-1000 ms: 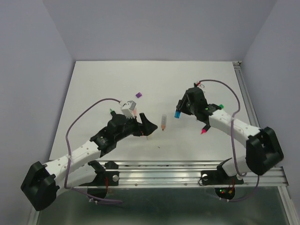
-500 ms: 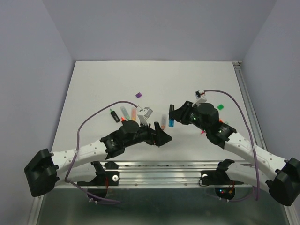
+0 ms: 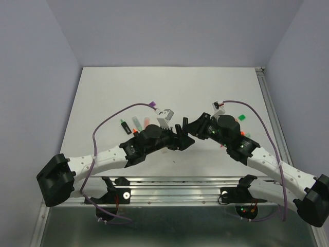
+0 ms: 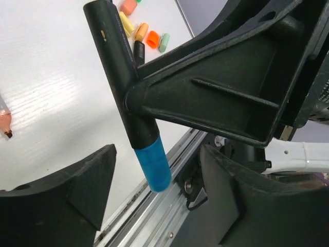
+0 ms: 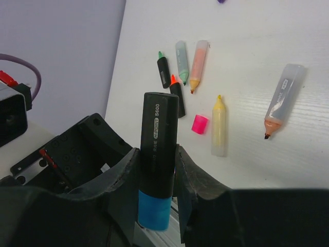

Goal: Open the pen caps

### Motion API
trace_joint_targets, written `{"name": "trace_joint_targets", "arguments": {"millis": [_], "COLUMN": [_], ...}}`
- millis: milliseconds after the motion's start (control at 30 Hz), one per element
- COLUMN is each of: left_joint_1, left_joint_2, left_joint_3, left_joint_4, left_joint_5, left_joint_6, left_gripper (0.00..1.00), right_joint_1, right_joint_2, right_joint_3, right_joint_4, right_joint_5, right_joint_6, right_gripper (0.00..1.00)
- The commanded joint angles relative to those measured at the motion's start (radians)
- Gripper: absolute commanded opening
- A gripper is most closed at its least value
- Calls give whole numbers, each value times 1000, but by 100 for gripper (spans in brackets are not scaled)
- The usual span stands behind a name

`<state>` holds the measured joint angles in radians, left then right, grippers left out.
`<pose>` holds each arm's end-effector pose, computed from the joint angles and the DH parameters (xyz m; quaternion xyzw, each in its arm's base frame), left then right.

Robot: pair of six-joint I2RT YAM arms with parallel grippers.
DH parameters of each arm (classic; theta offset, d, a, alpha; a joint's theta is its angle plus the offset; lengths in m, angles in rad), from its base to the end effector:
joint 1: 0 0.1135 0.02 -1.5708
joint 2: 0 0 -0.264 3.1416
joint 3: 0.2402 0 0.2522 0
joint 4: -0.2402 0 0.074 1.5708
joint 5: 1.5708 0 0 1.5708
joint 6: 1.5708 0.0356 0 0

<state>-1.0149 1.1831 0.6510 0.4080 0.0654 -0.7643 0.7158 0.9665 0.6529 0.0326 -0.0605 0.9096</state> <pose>0.1407 -0.2309 0.2718 0.1151 0.7406 -0.5293 0.3976 0.1697 0.1504 0.2819 0.0592 0.7968 0.4529 0.3956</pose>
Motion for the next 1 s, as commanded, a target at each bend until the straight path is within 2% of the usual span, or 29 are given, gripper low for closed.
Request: {"name": "trace_joint_targets", "arguments": {"millis": [0,133,233,267,367,433,467,533,567,600,700,733,833,967], "left_joint_1": [-7,-7,-7,-7,-7,-7,-7,-7,-7,-7,-7,-7,-8,-14], "left_joint_2": [3,7,23,27,44,59,61,70,75,76,75,72,67,67], "left_joint_3": [52,50,64,64,79,85,90,93,93,93,85,84,73,70], "left_joint_4": [52,58,61,60,61,58,58,57,57,57,57,58,60,61], "left_joint_5": [-15,-29,-36,-36,-39,-38,-33,-26,-16,-12,-4,-1,8,30], "left_joint_6": [28,26,34,36,39,42,43,42,37,37,33,33,31,26], "left_gripper": [73,69,56,56,48,36,25,9,2,0,0,0,0,0], "right_joint_1": [10,10,11,11,11,11,11,13,13,13,11,13,13,13], "right_joint_2": [-46,-51,-43,-41,-31,-25,-25,-26,-28,-29,-31,-29,-23,21], "right_joint_3": [-21,-15,-1,1,4,7,10,10,11,11,17,19,31,73], "right_joint_4": [59,53,26,23,12,4,-3,-13,-17,-25,-28,-30,-26,-26], "right_joint_5": [-10,-21,-22,-25,-38,-36,-30,-13,-6,4,33,36,39,28], "right_joint_6": [32,35,32,31,31,31,31,29,29,31,28,26,3,-21], "right_gripper": [18,18,18,18,18,18,18,18,20,24,41,62,86,86]}}
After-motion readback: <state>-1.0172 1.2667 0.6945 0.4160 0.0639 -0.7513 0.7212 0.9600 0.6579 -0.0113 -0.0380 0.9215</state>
